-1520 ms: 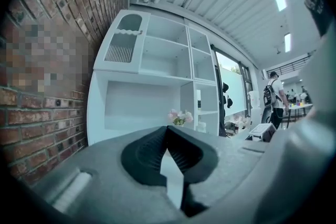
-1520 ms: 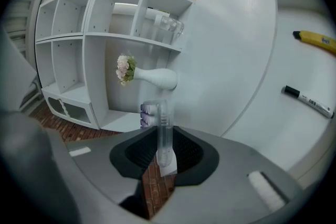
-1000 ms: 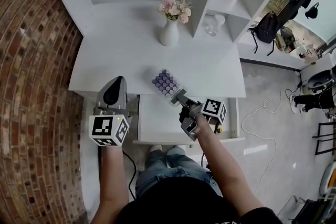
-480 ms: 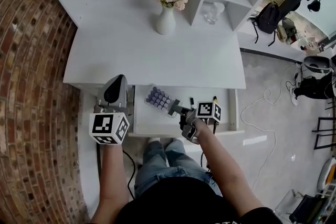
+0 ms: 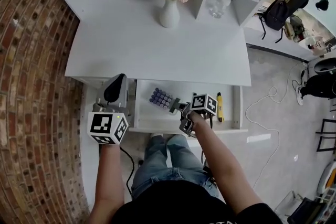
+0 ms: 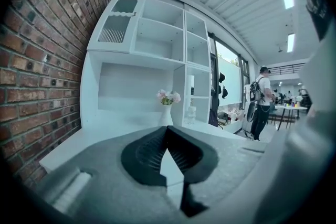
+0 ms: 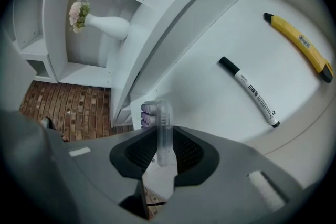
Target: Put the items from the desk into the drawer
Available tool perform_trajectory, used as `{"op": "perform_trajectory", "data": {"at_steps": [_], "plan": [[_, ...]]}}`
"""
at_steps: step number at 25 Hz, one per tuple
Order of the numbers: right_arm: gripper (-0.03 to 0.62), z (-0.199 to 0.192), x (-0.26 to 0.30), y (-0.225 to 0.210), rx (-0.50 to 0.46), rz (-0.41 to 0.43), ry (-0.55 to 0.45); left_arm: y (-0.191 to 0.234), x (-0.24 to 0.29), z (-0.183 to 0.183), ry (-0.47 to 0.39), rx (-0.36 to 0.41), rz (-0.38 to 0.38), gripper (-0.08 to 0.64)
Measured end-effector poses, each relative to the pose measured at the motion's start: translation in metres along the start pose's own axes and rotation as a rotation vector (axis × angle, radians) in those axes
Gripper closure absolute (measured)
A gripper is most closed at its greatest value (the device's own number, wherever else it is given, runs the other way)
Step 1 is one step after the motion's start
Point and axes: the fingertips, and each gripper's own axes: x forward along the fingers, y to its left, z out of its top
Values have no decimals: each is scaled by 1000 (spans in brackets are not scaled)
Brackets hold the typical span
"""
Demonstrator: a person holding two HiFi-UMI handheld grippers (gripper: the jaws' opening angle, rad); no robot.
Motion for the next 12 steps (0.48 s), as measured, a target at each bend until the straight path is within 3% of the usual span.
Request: {"op": "perform_trajectory", "data": {"at_steps": [5, 12], "plan": [[491, -1, 20, -9, -19, -44, 37, 1, -2, -5, 22, 8, 9, 561], [491, 3, 40, -17, 25, -35, 38, 3, -2, -9, 42, 21, 20, 561]]}}
